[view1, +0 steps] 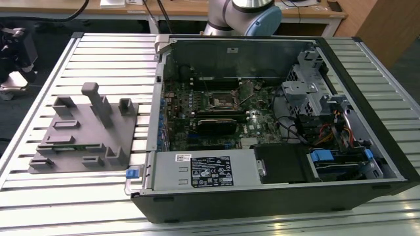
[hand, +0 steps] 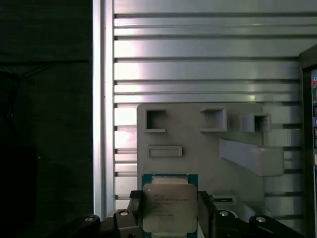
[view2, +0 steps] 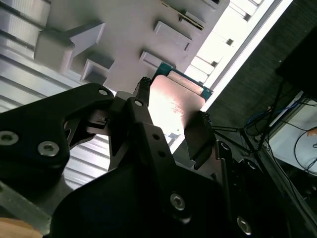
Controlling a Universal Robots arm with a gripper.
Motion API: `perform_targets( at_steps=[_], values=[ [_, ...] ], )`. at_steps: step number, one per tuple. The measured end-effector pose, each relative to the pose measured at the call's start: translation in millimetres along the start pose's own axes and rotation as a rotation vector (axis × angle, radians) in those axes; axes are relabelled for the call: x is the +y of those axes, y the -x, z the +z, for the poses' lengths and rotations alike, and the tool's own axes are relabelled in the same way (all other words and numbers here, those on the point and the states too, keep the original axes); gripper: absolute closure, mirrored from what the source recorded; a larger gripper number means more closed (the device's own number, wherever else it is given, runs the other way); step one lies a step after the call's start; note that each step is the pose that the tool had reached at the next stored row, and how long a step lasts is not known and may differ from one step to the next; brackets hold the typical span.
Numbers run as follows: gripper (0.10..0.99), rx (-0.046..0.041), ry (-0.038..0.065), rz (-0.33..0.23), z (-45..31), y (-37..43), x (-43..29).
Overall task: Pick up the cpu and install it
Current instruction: 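Pick up the cpu and move it towards the insertion slot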
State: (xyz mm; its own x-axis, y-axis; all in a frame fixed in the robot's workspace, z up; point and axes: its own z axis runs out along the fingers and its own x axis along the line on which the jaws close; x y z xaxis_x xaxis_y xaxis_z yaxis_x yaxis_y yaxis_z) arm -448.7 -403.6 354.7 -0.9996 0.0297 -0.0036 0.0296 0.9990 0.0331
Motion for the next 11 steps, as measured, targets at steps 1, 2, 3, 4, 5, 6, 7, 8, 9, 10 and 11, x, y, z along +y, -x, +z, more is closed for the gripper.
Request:
perform_targets(
  at_steps=[1, 2, 3, 4, 5, 6, 7, 8, 9, 10, 11],
  values=[
    [0.553, 0.0000, 0.000, 0.000, -3.0, 0.0, 0.1],
    [0.553, -0.0001, 0.000, 0.000, -5.7, 0.0, 0.2],
    [0.553, 0.0000, 0.000, 0.000, -8.4, 0.0, 0.3],
    [0.553, 0.0000, 0.000, 0.000, -11.2, 0.0, 0.4],
    [0.553, 0.0000, 0.000, 0.000, -14.2, 0.0, 0.5],
    [0.553, 0.0000, 0.000, 0.000, -17.6, 0.1, 0.6],
    [0.553, 0.0001, 0.000, 0.000, -20.8, 0.1, 0.8],
    [0.553, 0.0001, 0.000, 0.000, -23.7, 0.1, 1.0],
    [0.553, 0.0000, 0.000, 0.000, -26.5, 0.1, 1.3],
    [0.553, 0.0000, 0.000, 0.000, -29.4, 0.1, 1.4],
    [0.553, 0.0001, 0.000, 0.000, -32.4, 0.1, 1.5]
  ],
)
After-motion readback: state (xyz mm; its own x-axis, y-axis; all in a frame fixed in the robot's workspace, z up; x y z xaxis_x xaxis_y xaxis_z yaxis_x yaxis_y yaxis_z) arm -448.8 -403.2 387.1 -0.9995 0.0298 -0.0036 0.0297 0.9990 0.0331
